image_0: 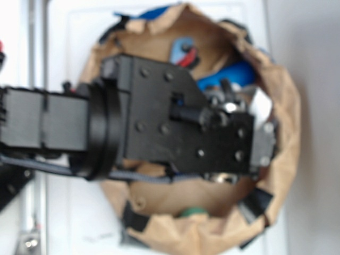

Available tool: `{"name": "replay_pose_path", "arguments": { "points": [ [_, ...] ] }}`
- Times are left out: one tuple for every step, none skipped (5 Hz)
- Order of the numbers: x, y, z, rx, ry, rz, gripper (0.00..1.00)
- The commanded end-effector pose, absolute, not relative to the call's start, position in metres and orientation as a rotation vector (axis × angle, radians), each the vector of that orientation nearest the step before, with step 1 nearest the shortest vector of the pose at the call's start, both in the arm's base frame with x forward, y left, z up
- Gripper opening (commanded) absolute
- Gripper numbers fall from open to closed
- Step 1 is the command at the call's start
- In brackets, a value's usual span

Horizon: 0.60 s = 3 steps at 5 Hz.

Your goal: Grab the rock.

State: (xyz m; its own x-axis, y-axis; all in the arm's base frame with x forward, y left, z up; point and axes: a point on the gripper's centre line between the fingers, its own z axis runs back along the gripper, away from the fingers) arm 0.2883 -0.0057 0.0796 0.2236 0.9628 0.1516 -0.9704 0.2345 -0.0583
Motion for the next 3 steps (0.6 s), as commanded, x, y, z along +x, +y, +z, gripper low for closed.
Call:
{"name": "replay_pose_path", "arguments": {
  "points": [
    [0.273,-0.003,0.078,0.060,-0.212,1.328,1.00],
    [0.276,0.001,0.072,0.069,-0.211,1.340,1.00],
    [0.292,0.005,0.072,0.065,-0.214,1.352,1.00]
  ]
}}
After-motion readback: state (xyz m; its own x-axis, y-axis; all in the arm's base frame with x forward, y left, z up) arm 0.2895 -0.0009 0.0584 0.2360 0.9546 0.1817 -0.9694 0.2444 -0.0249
